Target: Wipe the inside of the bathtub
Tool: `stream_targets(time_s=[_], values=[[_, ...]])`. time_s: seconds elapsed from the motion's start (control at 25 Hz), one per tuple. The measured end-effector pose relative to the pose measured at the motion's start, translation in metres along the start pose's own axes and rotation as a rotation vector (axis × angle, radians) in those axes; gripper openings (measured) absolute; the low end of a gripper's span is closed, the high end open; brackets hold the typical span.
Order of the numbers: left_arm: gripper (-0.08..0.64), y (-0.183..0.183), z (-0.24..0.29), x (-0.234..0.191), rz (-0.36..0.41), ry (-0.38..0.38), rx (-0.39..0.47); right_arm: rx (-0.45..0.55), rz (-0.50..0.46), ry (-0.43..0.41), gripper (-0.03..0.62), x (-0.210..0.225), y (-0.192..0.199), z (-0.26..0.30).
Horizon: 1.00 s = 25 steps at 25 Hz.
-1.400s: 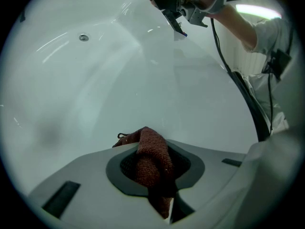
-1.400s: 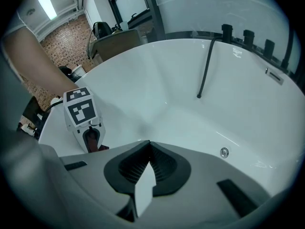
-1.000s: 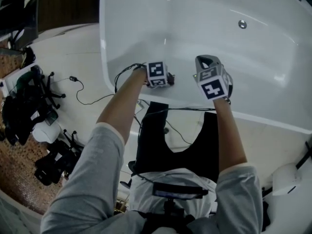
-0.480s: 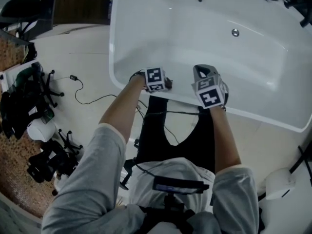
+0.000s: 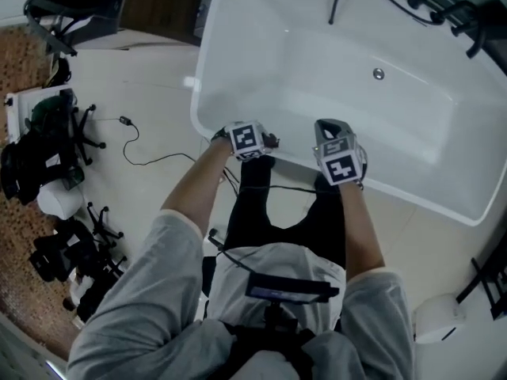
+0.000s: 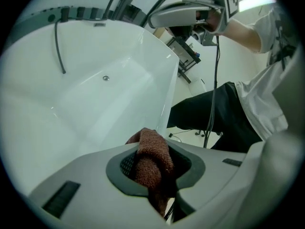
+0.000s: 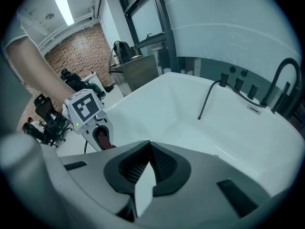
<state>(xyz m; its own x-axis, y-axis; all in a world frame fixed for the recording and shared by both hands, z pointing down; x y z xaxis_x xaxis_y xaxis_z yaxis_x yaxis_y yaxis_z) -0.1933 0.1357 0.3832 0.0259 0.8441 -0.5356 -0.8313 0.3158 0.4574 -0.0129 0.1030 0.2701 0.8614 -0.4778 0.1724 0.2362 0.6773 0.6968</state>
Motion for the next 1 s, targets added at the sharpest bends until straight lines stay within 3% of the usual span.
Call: stream_targets(time_s=[0.16,0.4,0.64,0.8,1.0], values=[[0.094,-0.016,-0.027,0.009,-0.100,-0.206,0.154,0.055,0.004,-0.024,0.006,0.001,-0.012,-0.025],[0.094,-0.046,-0.085,0.042,-0.277,-0.568,0.468,0.150,0.000,-0.056,0.006,0.006,-0.022,-0.080],[0.094,-0.088,-0.153,0.118,-0.303,-0.891,0.682,0.222,0.011,-0.094,0.006,0.000,-0.027,-0.149],[0.094,-0.104,-0.197,0.169,-0.320,-1.009,0.822,0.248,0.019,-0.082,0.006,-0.015,-0.033,-0.189],[0.094,-0.103,-0.234,0.211,-0.303,-1.046,0.948,0.291,0.019,-0.011,0.006,-0.043,-0.043,-0.223]])
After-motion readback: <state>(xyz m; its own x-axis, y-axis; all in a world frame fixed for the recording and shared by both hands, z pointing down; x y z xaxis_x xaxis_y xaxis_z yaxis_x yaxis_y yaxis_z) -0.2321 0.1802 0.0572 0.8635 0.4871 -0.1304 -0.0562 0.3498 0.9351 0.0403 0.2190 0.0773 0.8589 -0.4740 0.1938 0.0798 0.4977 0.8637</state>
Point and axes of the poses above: the fingertips, and each gripper's own axes: z forward along the fingers, x to its right, y out of its underside, the point moved 7 cm from there along -z, backward along the fingers, and after that the axes turned 13 degrees about x, right-handed, at the moved point
